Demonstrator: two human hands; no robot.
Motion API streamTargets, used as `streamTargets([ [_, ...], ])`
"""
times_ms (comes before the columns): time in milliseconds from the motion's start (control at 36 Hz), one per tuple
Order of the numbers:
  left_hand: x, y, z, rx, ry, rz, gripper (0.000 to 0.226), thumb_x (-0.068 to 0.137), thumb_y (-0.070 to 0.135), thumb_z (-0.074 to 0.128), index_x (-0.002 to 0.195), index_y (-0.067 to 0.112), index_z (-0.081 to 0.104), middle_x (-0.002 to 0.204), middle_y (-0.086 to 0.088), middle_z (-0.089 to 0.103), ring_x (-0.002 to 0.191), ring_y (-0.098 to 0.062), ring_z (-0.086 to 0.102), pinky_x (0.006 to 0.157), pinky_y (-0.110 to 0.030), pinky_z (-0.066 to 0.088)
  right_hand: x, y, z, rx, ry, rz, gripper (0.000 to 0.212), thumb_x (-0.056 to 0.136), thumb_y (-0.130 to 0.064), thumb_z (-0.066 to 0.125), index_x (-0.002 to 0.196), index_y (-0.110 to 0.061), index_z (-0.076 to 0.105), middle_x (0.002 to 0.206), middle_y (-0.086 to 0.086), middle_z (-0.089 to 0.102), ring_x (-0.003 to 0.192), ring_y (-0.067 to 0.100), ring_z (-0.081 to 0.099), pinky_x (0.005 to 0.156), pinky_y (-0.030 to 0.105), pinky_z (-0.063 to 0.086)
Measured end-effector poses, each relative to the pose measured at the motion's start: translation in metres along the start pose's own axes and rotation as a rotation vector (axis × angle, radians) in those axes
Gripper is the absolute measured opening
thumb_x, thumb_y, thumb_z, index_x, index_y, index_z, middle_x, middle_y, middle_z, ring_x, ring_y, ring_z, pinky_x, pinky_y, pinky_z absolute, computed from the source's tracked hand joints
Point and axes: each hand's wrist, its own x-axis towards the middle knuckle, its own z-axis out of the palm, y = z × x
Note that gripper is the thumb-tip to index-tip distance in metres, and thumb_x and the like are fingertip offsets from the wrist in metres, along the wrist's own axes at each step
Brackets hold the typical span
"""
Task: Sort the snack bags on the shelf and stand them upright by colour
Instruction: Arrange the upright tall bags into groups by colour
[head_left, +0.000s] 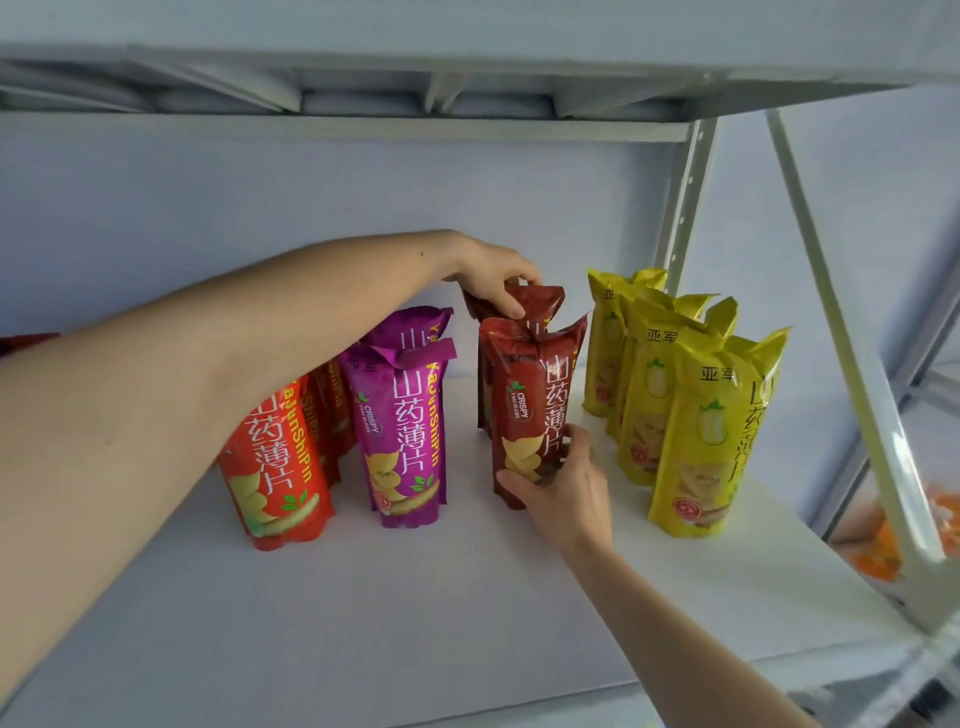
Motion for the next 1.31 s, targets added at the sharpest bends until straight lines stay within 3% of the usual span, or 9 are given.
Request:
streamTargets([
  [111, -0.012, 0.004, -0.002, -0.009, -0.043, 0.03, 0.033, 0.092, 0.018, 0.066, 0.123, 0.02, 0.055, 0.117, -0.011, 0.064, 0.104, -0.028, 0.066, 0.087, -0.043, 0.058, -0.012, -0.001, -0.001, -0.036, 0.029, -0.007, 0.093, 0.065, -0.055, 0.082, 0.138, -0.024, 0.033, 0.131, 0.001, 0.055, 0.115, 0.023, 0.057, 0.088, 0.044, 0.055],
  [250, -0.021, 0.005, 0.0, -0.01, -0.089, 0.055, 0.029, 0.092, 0.021, 0.066, 0.12, 0.024, 0.058, 0.117, -0.012, 0.066, 0.104, -0.03, 0.067, 0.088, -0.047, 0.057, -0.019, -0.005, 0.001, -0.041, 0.052, 0.005, 0.092, 0.067, -0.053, 0.082, 0.139, -0.022, 0.032, 0.133, 0.003, 0.053, 0.118, 0.023, 0.055, 0.09, 0.043, 0.054],
  [500, -0.024, 0.004, 0.009, 0.023, 0.015, 0.074, 0.035, 0.092, 0.024, 0.066, 0.126, 0.02, 0.056, 0.118, -0.009, 0.065, 0.104, -0.025, 0.066, 0.083, -0.036, 0.058, -0.02, -0.009, 0.008, -0.029, 0.056, 0.024, 0.092, 0.069, -0.054, 0.08, 0.14, -0.022, 0.031, 0.135, 0.003, 0.052, 0.121, 0.023, 0.054, 0.093, 0.044, 0.054],
  [611, -0.027, 0.001, 0.007, 0.003, -0.014, 0.035, 0.039, 0.092, 0.025, 0.065, 0.129, 0.021, 0.054, 0.121, -0.009, 0.063, 0.106, -0.026, 0.066, 0.09, -0.044, 0.056, -0.022, -0.01, 0.011, -0.063, 0.05, 0.005, 0.09, 0.07, -0.057, 0.079, 0.139, -0.022, 0.033, 0.134, 0.001, 0.052, 0.12, 0.022, 0.054, 0.092, 0.043, 0.053],
  [889, -0.033, -0.001, 0.002, 0.027, -0.096, -0.023, 0.053, 0.096, 0.037, 0.057, 0.143, 0.028, 0.035, 0.124, -0.008, 0.064, 0.106, -0.025, 0.066, 0.096, -0.047, 0.053, -0.024, -0.011, 0.013, -0.053, 0.028, 0.008, 0.098, 0.063, -0.063, 0.079, 0.139, -0.025, 0.029, 0.133, 0.0, 0.051, 0.119, 0.022, 0.054, 0.091, 0.044, 0.053],
  [972, -0.033, 0.002, -0.002, 0.052, -0.073, -0.037, 0.06, 0.097, 0.039, 0.054, 0.149, 0.027, 0.027, 0.138, -0.007, 0.055, 0.115, -0.026, 0.061, 0.098, -0.043, 0.05, -0.028, -0.009, 0.007, -0.043, 0.041, -0.009, 0.099, 0.064, -0.063, 0.078, 0.141, -0.024, 0.029, 0.136, 0.0, 0.049, 0.122, 0.021, 0.052, 0.093, 0.044, 0.052],
  [1056, -0.033, 0.011, -0.008, 0.083, -0.009, -0.011, 0.063, 0.098, 0.04, 0.052, 0.152, 0.023, 0.024, 0.148, -0.005, 0.044, 0.131, -0.026, 0.046, 0.106, -0.042, 0.04, -0.036, -0.006, -0.004, -0.024, 0.09, -0.057, 0.087, 0.071, -0.058, 0.076, 0.139, -0.023, 0.034, 0.135, -0.002, 0.051, 0.122, 0.017, 0.05, 0.095, 0.042, 0.05],
  [1139, -0.029, 0.026, -0.013, 0.104, 0.062, 0.039, 0.061, 0.099, 0.038, 0.051, 0.151, 0.018, 0.027, 0.149, -0.006, 0.042, 0.135, -0.022, 0.042, 0.108, -0.036, 0.034, -0.044, 0.0, -0.019, -0.055, 0.194, -0.154, 0.069, 0.075, -0.047, 0.078, 0.13, -0.019, 0.046, 0.126, -0.002, 0.055, 0.117, 0.015, 0.05, 0.093, 0.039, 0.048],
  [1306, -0.005, 0.067, -0.009, 0.154, 0.138, 0.121, 0.063, 0.099, 0.045, 0.046, 0.152, 0.017, 0.026, 0.157, -0.007, 0.028, 0.143, -0.026, 0.03, 0.116, -0.045, 0.03, -0.05, 0.027, -0.054, -0.095, 0.484, -0.242, 0.044, 0.073, -0.02, 0.084, 0.106, -0.01, 0.057, 0.099, -0.003, 0.052, 0.088, 0.02, 0.053, 0.072, 0.034, 0.046],
])
